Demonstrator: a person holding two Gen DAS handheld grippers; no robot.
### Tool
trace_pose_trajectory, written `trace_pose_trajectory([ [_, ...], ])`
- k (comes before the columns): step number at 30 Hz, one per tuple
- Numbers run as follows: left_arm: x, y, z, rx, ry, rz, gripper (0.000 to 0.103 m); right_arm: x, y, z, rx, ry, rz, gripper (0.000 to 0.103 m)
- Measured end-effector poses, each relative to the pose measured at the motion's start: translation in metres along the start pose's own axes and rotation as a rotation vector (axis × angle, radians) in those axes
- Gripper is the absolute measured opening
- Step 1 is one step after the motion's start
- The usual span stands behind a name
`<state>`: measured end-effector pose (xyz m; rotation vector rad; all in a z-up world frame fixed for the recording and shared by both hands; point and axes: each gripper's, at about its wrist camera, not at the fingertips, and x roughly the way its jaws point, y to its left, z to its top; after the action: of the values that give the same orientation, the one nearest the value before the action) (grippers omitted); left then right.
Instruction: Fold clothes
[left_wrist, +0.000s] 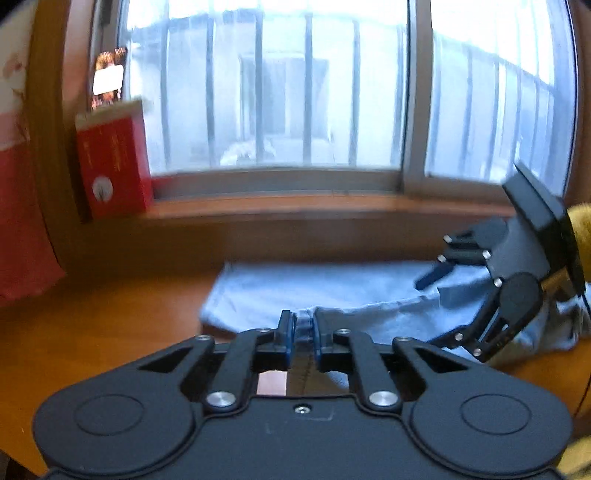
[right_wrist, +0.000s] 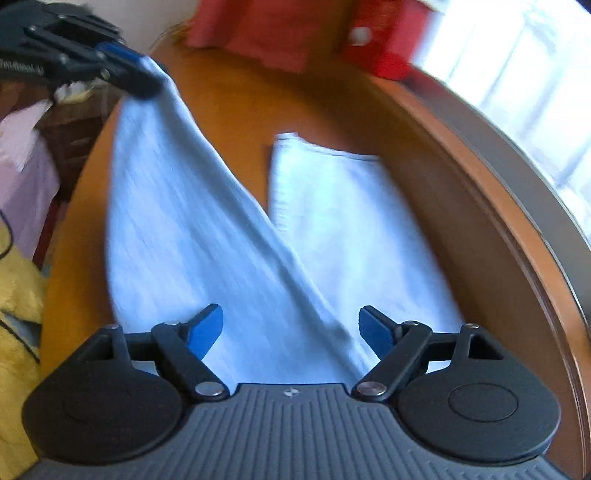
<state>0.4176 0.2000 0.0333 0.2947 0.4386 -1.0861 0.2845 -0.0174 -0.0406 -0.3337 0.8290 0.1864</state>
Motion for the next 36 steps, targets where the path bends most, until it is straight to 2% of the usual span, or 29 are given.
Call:
trace_pose_trajectory([
  [4,0.016,-0.006,0.005,0.061,0.028,0.004,0.010,0.004,-0.031,-0.011,0.101,0.009,-0.010,0.083],
  [8,0.031,-0.009,0.004,0.076,0.064,-0.022,0.009,0.031,-0.040,-0.014,0.090,0.050,-0.008,0.083],
  [9,0.034,-0.010,0.005,0.079,0.068,-0.022,0.009,0.037,-0.041,-0.015,0.097,0.073,0.012,0.076],
  [10,0.035,-0.009,0.005,0.080,0.069,-0.020,0.010,0.043,-0.043,-0.017,0.105,0.098,0.034,0.064],
  [11,0.037,-0.008,0.005,0.081,0.070,-0.018,0.010,0.041,-0.044,-0.017,0.145,0.091,0.063,0.024],
  [12,0.037,-0.007,0.005,0.077,0.068,-0.015,0.010,0.039,-0.046,-0.017,0.189,0.082,0.094,0.002],
  [13,0.036,-0.003,0.007,0.064,0.062,-0.012,0.009,0.030,-0.044,-0.016,0.196,0.058,0.062,0.001],
  [16,0.038,0.007,0.022,0.045,0.012,0.004,0.010,-0.016,-0.042,-0.008,0.221,-0.119,-0.026,0.001],
  [19,0.050,0.014,0.052,0.124,-0.077,0.062,0.010,-0.051,-0.056,0.004,0.264,-0.287,-0.110,0.001],
  [21,0.076,0.022,0.075,0.165,-0.112,0.103,0.012,-0.044,-0.074,0.012,0.270,-0.324,-0.192,0.001],
  [22,0.090,0.025,0.085,0.181,-0.121,0.122,0.017,-0.034,-0.083,0.016,0.270,-0.329,-0.243,0.002],
  [23,0.106,0.028,0.093,0.202,-0.117,0.153,0.026,-0.017,-0.091,0.018,0.273,-0.320,-0.296,0.009],
  [24,0.124,0.028,0.099,0.229,-0.094,0.198,0.053,0.004,-0.099,0.018,0.279,-0.295,-0.335,0.034],
  [25,0.142,0.028,0.103,0.259,-0.070,0.243,0.072,0.025,-0.102,0.018,0.280,-0.233,-0.385,0.049],
  [26,0.156,0.027,0.104,0.289,-0.046,0.276,0.074,0.046,-0.105,0.019,0.279,-0.169,-0.435,0.060],
  [28,0.174,0.024,0.101,0.327,0.001,0.269,0.076,0.066,-0.095,0.022,0.239,-0.075,-0.580,0.054],
  [30,0.182,0.022,0.091,0.342,0.029,0.203,0.083,0.054,-0.077,0.018,0.249,-0.083,-0.692,0.056],
  [32,0.195,0.015,0.079,0.365,0.067,0.126,0.084,0.023,-0.062,0.007,0.365,-0.105,-0.749,0.062],
  [36,0.219,-0.001,0.050,0.423,0.146,0.023,0.084,-0.053,-0.039,-0.050,0.785,-0.090,-0.943,0.074],
])
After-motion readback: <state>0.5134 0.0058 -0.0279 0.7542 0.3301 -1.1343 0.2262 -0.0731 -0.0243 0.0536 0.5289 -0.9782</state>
